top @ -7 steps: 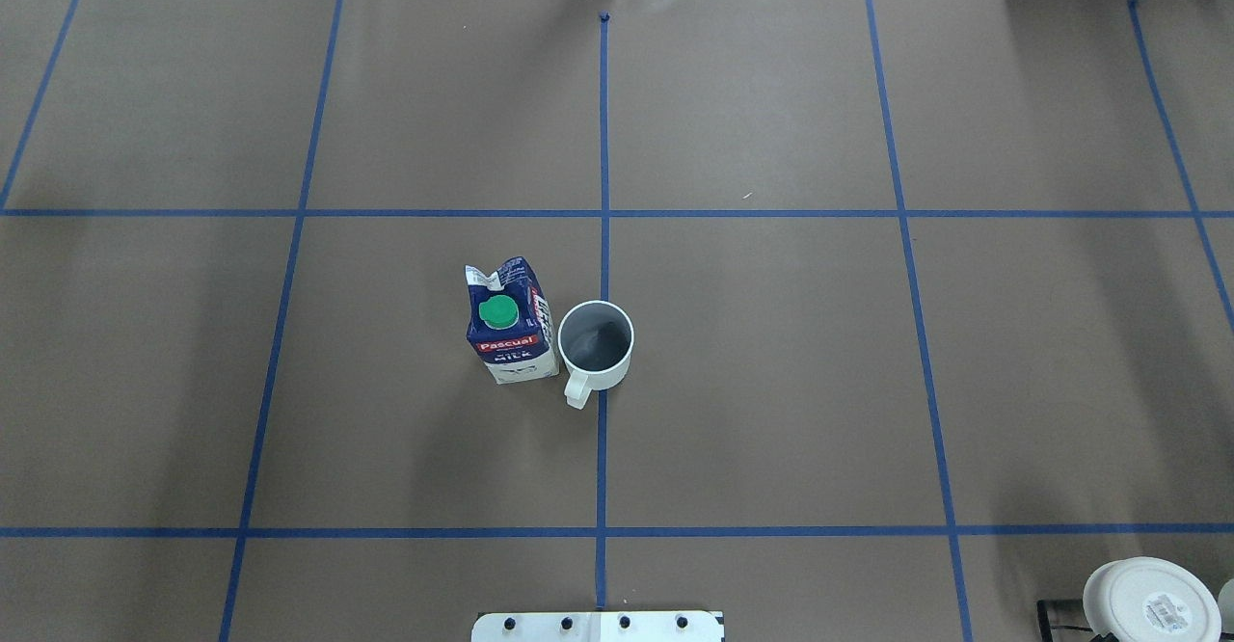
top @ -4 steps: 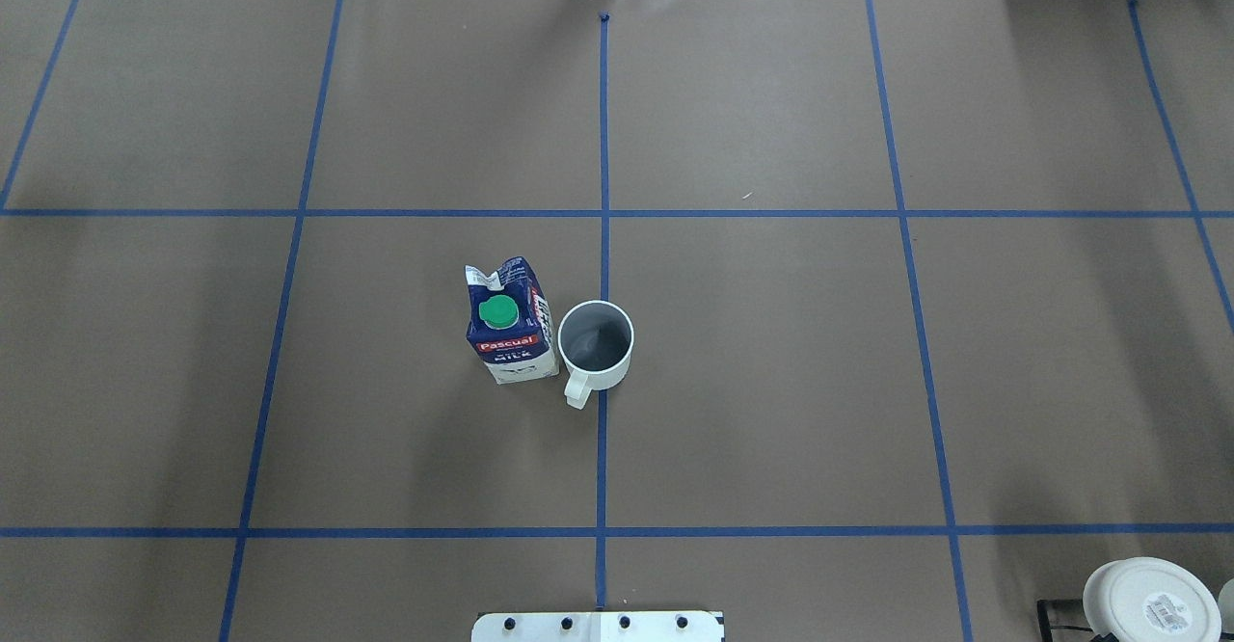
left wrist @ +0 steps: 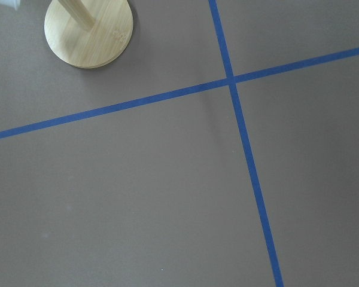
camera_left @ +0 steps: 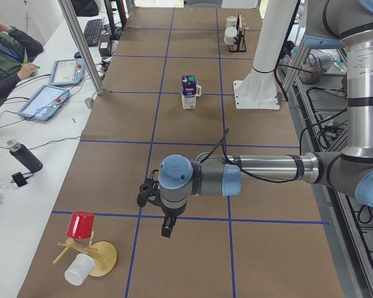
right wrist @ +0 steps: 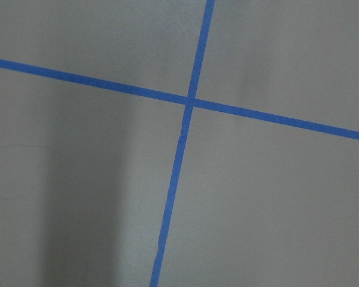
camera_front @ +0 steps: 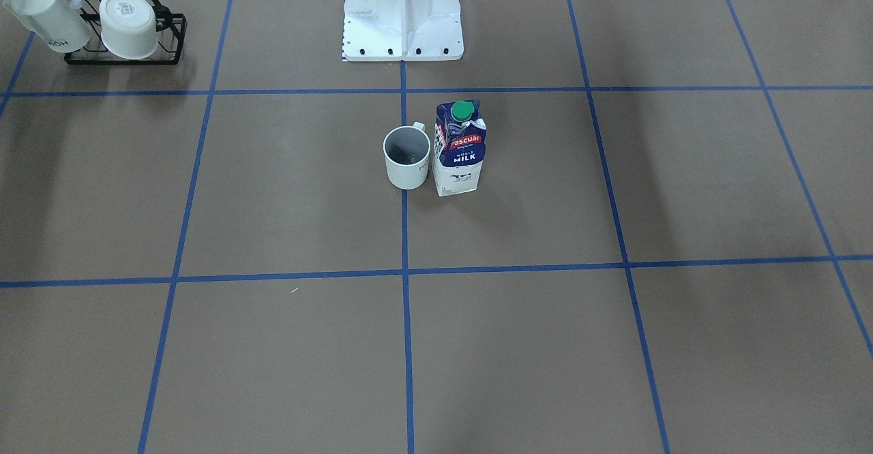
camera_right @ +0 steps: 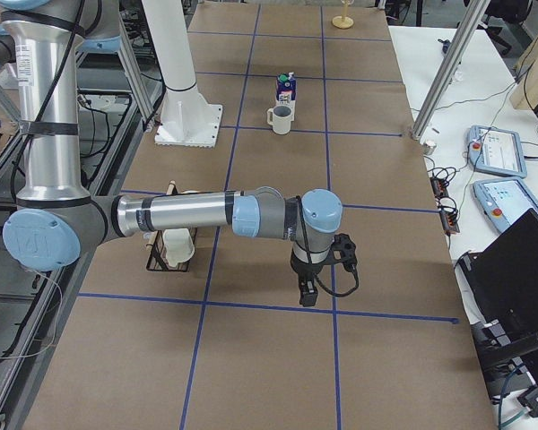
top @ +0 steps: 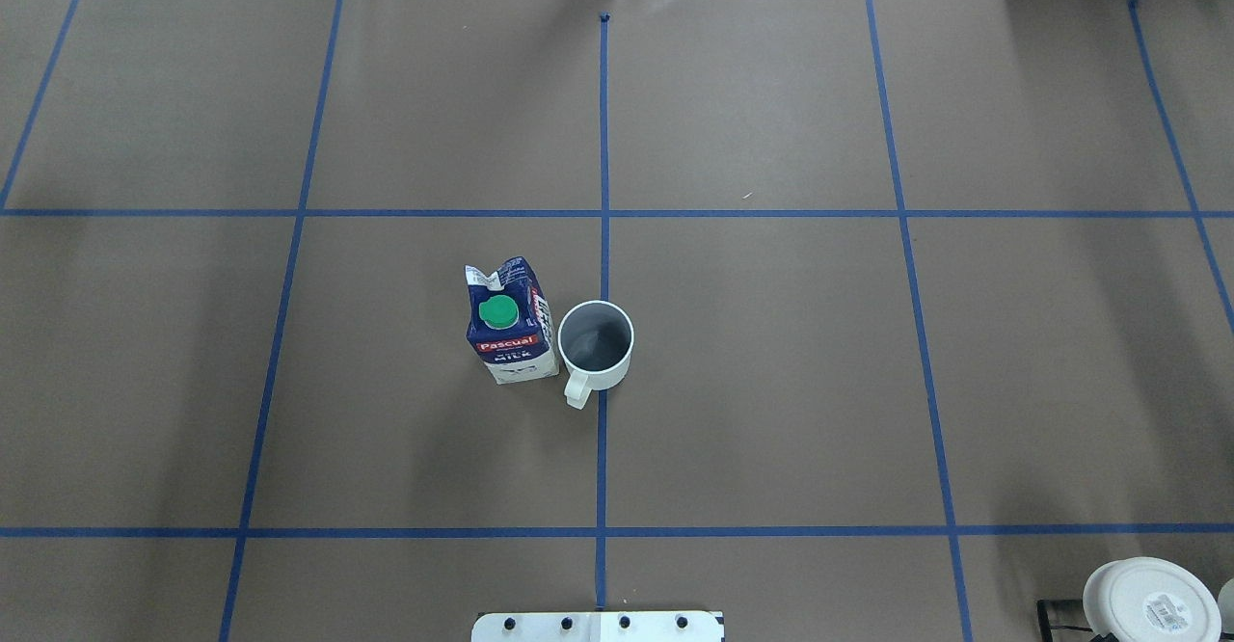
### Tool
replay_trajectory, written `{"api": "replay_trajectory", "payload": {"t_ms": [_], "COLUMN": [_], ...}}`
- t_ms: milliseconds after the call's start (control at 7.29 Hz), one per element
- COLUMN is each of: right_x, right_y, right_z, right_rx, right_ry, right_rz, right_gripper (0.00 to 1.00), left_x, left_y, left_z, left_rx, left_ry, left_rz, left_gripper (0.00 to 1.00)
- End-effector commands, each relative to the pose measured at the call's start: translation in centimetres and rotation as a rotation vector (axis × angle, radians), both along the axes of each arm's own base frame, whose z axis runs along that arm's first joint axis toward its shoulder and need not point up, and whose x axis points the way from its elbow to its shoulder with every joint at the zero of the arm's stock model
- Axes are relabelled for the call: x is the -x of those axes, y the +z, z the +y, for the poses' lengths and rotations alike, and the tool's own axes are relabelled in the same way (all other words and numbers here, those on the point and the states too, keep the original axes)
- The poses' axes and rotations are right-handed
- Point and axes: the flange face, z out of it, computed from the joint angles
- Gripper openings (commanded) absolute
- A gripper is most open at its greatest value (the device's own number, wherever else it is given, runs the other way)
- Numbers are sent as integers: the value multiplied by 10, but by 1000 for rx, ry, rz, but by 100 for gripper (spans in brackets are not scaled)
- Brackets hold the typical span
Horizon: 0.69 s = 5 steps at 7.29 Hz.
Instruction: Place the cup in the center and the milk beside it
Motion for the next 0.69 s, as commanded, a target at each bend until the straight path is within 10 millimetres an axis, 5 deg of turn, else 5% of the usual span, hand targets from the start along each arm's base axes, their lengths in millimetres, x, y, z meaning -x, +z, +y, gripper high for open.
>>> {"api": "replay_trajectory", "payload": {"t_ms": [0,549], "right_x": [0,0], "right_y": [0,0], "right_z": [0,0], "right_rx": [-1,-1], "right_ry": [-1,-1], "right_rz": [0,0], "right_gripper": [100,100], "left_x": [0,-2], "left_y": [-4,-11], "left_z": [0,-2], "left_rx": [-8,-17], "left_ry": [0,-1], "left_rz": [2,4], "left_gripper": [98,98]}}
